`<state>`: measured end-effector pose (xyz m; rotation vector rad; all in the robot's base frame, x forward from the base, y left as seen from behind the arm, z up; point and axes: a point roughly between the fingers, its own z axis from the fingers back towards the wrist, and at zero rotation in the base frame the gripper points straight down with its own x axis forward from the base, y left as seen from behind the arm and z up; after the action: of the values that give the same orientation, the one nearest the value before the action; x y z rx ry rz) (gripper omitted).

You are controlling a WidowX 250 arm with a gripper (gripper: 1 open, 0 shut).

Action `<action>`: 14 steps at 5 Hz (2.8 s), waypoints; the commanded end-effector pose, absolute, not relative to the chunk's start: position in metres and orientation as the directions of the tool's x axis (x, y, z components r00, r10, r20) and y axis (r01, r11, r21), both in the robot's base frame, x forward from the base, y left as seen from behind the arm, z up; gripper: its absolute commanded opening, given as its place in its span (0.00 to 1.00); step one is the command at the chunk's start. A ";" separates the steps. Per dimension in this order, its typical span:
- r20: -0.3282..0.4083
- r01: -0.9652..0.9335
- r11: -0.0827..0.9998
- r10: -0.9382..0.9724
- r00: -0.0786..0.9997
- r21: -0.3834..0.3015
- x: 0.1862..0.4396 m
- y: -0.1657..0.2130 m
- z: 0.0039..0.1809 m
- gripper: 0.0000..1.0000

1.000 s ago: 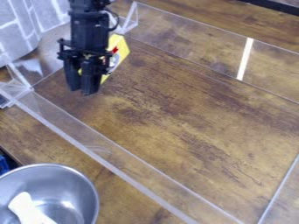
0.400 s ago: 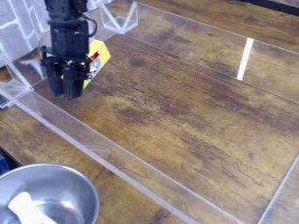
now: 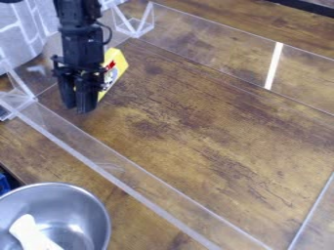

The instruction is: Move the yellow butter to the left side of the table

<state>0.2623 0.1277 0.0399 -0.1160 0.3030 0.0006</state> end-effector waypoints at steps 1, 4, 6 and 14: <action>-0.233 -0.019 0.995 -0.004 0.973 -0.096 0.271 0.138 0.052 0.00; -0.214 -0.015 0.993 -0.010 0.977 -0.118 0.278 0.150 0.039 0.00; -0.198 -0.015 0.992 -0.010 0.980 -0.122 0.284 0.153 0.039 0.00; -0.118 0.005 0.992 -0.020 0.993 -0.125 0.304 0.165 0.068 1.00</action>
<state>0.3002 0.1545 0.0416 -0.1631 0.1947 -0.0304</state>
